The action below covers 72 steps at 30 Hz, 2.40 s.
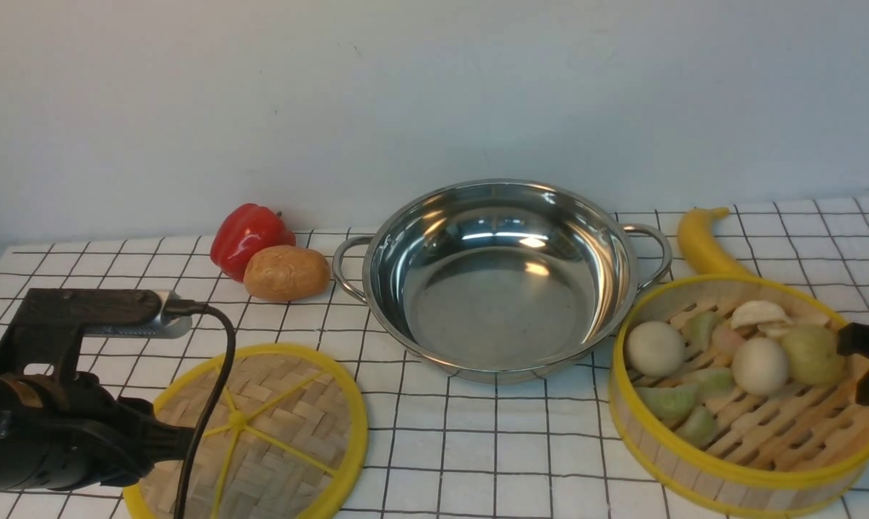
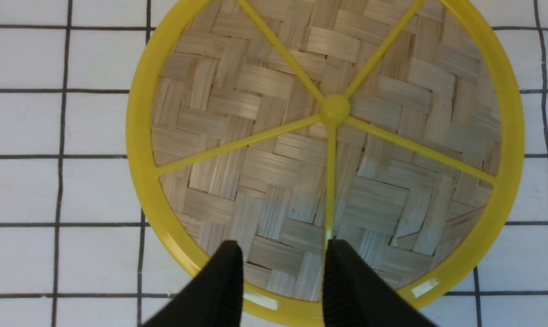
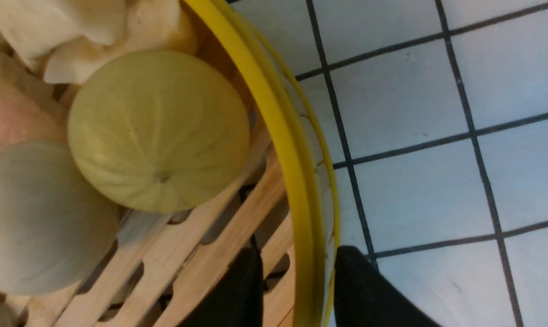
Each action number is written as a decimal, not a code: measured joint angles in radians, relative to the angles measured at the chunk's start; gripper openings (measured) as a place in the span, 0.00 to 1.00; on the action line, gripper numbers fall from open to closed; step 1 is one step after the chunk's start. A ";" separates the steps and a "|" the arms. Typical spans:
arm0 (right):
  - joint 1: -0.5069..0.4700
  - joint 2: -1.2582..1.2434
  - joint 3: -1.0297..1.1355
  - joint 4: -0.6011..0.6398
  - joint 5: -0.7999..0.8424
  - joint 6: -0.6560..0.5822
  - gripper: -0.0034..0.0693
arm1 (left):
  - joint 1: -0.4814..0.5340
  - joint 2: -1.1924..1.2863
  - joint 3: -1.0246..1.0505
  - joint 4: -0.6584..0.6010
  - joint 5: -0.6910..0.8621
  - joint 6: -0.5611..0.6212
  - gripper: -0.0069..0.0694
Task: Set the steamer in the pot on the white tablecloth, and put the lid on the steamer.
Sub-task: 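Reach for and grasp the rim of the bamboo steamer holding the buns with the right gripper, then place the bamboo steamer basket of food into the steel pot with the right gripper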
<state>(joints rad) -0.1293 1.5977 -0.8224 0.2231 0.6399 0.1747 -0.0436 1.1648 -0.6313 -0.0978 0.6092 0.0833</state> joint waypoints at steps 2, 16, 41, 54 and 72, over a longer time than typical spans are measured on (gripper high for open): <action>0.000 0.025 0.000 0.000 -0.014 0.000 0.38 | 0.000 0.000 0.000 0.000 0.000 0.001 0.41; 0.000 0.082 -0.010 -0.116 0.010 -0.016 0.13 | 0.000 0.000 0.000 0.000 0.000 0.001 0.41; 0.142 -0.184 -0.258 -0.110 0.453 -0.052 0.13 | 0.000 0.000 0.000 0.000 0.000 0.006 0.41; 0.469 0.456 -1.139 -0.195 0.601 0.067 0.13 | 0.000 0.000 0.000 -0.001 0.000 0.006 0.41; 0.499 0.788 -1.471 -0.203 0.618 0.105 0.13 | 0.000 0.000 0.000 -0.002 0.000 0.006 0.41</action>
<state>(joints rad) 0.3694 2.3860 -2.2933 0.0200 1.2579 0.2797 -0.0436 1.1652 -0.6313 -0.0995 0.6092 0.0895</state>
